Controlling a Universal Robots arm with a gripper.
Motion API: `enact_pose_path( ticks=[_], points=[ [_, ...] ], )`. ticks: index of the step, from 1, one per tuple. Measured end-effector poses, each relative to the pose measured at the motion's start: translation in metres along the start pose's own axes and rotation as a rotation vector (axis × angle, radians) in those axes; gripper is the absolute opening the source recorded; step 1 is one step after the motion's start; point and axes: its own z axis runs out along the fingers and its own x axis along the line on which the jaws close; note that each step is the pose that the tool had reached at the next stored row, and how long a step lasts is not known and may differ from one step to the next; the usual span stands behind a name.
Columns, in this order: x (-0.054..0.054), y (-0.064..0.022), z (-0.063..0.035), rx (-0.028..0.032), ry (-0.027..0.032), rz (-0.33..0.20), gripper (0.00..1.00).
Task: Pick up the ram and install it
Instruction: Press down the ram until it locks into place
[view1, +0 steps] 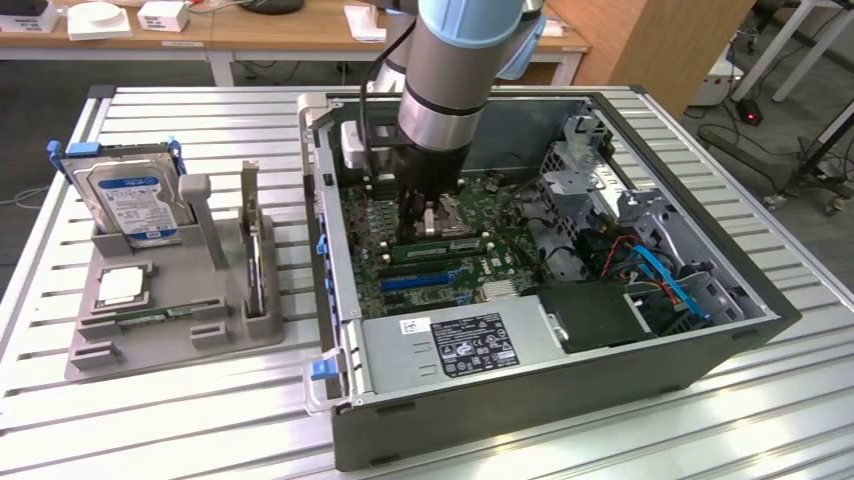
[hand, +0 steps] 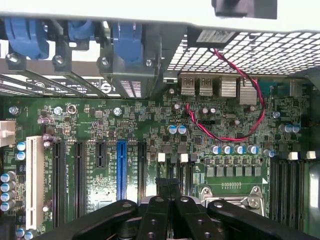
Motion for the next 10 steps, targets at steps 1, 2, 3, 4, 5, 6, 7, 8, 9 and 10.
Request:
enact_pose_path(
  ticks=[1, 2, 3, 4, 5, 6, 7, 8, 9, 10],
  points=[
    [0.0, 0.0, 0.0007, 0.0001, 0.0, 0.0, 0.09],
    [0.0001, -0.0001, 0.0012, 0.0001, 0.0001, 0.0, 0.09],
    [0.0001, -0.0001, 0.0017, 0.0002, 0.0, 0.0, 0.09],
    [0.0001, -0.0002, 0.0025, 0.0002, 0.0, 0.0, 0.09],
    [0.0002, -0.0002, 0.0032, 0.0002, 0.0, 0.0, 0.09],
    [0.0002, -0.0002, 0.0038, 0.0001, 0.0001, 0.0, 0.09],
    [0.0003, -0.0002, 0.0039, 0.0001, 0.0002, 0.0, 0.09],
    [0.0003, -0.0002, 0.0039, 0.0001, 0.0002, 0.0, 0.09],
    [0.0003, -0.0002, 0.0039, 0.0, 0.0002, 0.0, 0.09],
    [0.0003, -0.0002, 0.0039, 0.0001, 0.0002, 0.0, 0.09]
  ],
)
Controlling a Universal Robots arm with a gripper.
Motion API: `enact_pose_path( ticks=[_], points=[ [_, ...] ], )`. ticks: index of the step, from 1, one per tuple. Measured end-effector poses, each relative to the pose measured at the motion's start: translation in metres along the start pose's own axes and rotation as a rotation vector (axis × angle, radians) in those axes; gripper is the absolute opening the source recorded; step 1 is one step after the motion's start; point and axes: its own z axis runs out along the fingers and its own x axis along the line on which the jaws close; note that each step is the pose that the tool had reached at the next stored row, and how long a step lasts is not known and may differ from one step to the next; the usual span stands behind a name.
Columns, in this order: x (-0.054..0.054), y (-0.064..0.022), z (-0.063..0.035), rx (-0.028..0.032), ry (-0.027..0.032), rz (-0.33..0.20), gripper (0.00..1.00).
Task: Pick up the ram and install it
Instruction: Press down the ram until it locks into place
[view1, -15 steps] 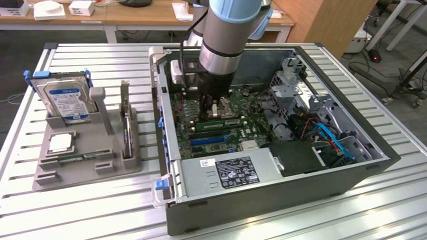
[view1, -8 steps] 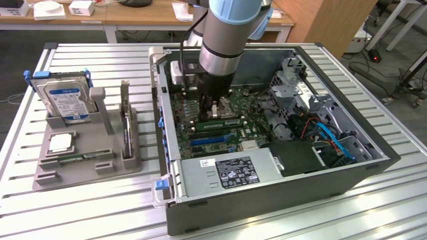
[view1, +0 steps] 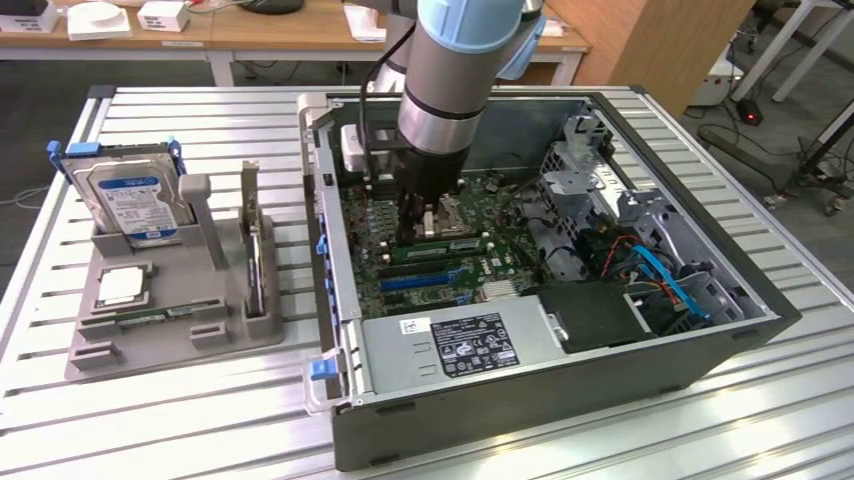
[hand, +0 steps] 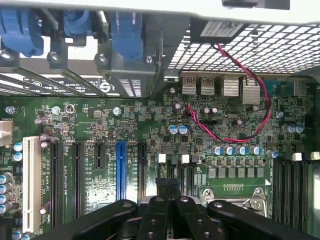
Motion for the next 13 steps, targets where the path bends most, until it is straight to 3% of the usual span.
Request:
enact_pose_path(
  ticks=[13],
  points=[
    [0.0003, -0.0002, 0.0043, 0.0002, 0.0, 0.0, 0.09]
  ],
)
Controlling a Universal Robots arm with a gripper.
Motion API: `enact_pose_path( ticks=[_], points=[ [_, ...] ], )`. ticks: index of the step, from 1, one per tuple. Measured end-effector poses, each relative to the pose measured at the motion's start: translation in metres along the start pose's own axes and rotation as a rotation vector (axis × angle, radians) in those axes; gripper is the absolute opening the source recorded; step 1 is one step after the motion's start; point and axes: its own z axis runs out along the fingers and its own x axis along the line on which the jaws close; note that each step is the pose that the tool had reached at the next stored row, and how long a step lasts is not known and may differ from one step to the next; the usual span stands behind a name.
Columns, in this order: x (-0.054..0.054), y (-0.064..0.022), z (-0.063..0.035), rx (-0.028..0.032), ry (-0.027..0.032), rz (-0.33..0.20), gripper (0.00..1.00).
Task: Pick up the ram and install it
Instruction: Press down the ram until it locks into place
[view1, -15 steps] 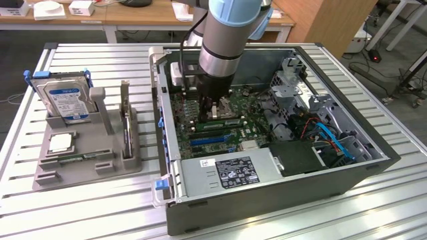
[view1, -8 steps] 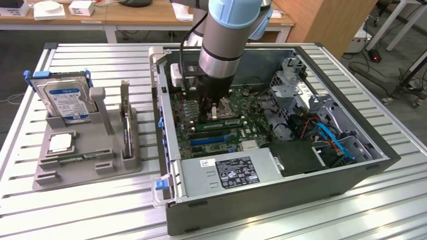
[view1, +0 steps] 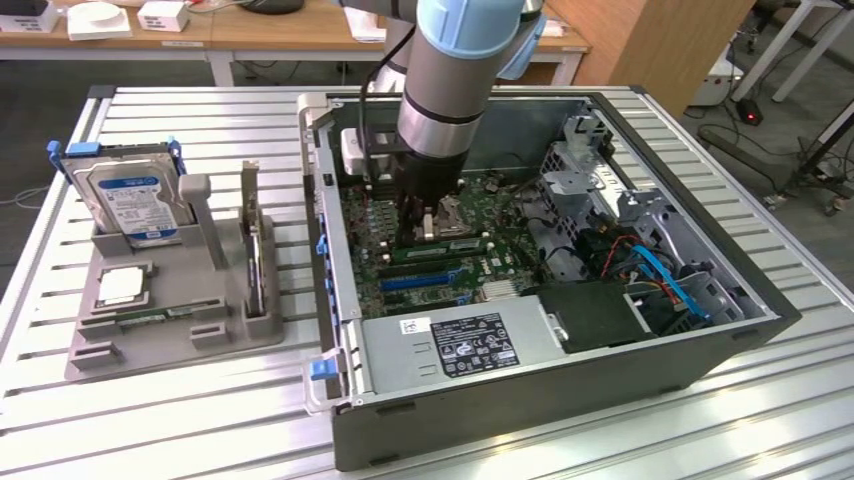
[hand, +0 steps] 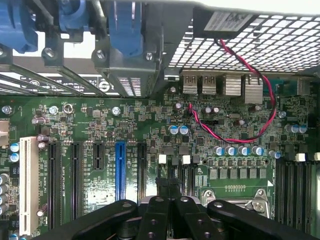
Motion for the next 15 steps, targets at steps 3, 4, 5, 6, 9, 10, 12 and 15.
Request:
enact_pose_path(
  ticks=[3, 4, 5, 6, 9, 10, 12, 15],
  points=[
    [0.0, 0.0, 0.0, 0.0, 0.0, 0.0, 0.09],
    [0.0, 0.0, 0.0003, 0.0, 0.0, 0.0, 0.09],
    [0.0001, 0.0, 0.0007, 0.0, 0.0, 0.0, 0.09],
    [0.0001, 0.0, 0.0008, -0.0001, 0.0001, 0.0, 0.09],
    [0.0001, 0.0, 0.0008, -0.0001, 0.0001, 0.0, 0.09],
    [0.0001, 0.0, 0.0009, 0.0, 0.0, 0.0, 0.09],
    [0.0001, -0.0001, 0.0014, 0.0, -0.0002, 0.0, 0.09],
    [0.0002, -0.0001, 0.0019, -0.0001, 0.0002, 0.0, 0.09]
  ],
)
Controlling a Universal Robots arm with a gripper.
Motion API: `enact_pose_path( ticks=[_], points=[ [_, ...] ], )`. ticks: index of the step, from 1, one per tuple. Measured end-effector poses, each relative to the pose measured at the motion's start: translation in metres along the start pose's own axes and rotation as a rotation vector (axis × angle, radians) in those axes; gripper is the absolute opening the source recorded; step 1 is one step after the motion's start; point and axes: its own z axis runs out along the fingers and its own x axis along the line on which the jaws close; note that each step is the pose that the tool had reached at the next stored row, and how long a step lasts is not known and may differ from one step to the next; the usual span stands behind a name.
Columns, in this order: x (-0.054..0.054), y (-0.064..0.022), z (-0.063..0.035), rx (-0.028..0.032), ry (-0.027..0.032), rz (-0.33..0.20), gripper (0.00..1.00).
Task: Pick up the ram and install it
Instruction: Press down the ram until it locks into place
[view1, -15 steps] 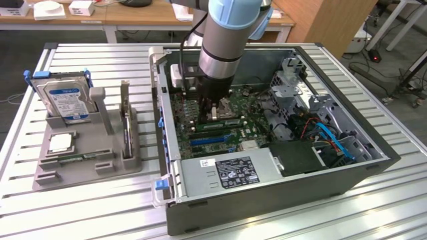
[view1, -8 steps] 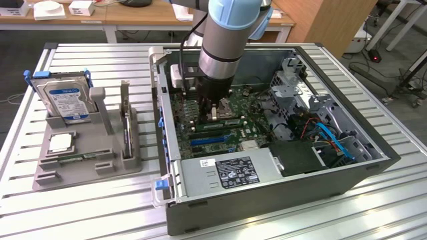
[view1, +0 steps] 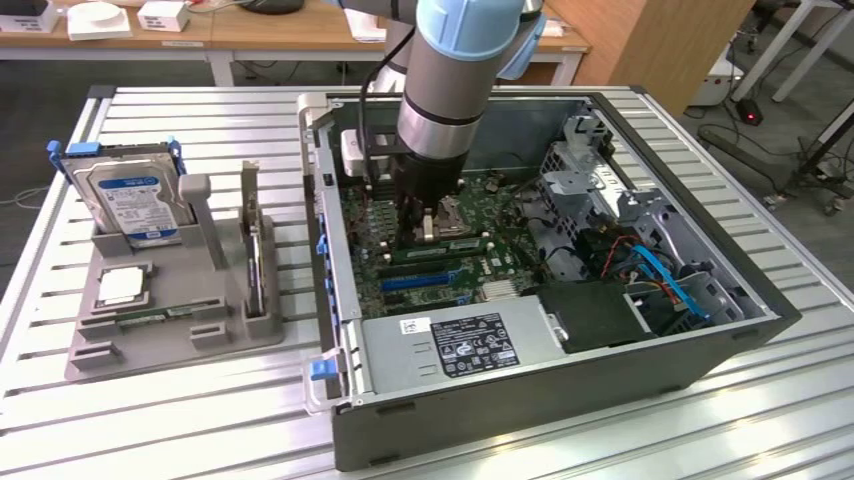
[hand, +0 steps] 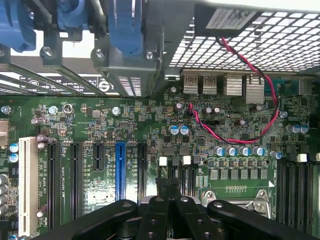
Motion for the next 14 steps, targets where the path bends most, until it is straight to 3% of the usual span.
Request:
enact_pose_path(
  ticks=[14],
  points=[
    [0.0001, -0.0001, 0.0015, 0.0001, -0.0002, 0.0, 0.09]
  ],
)
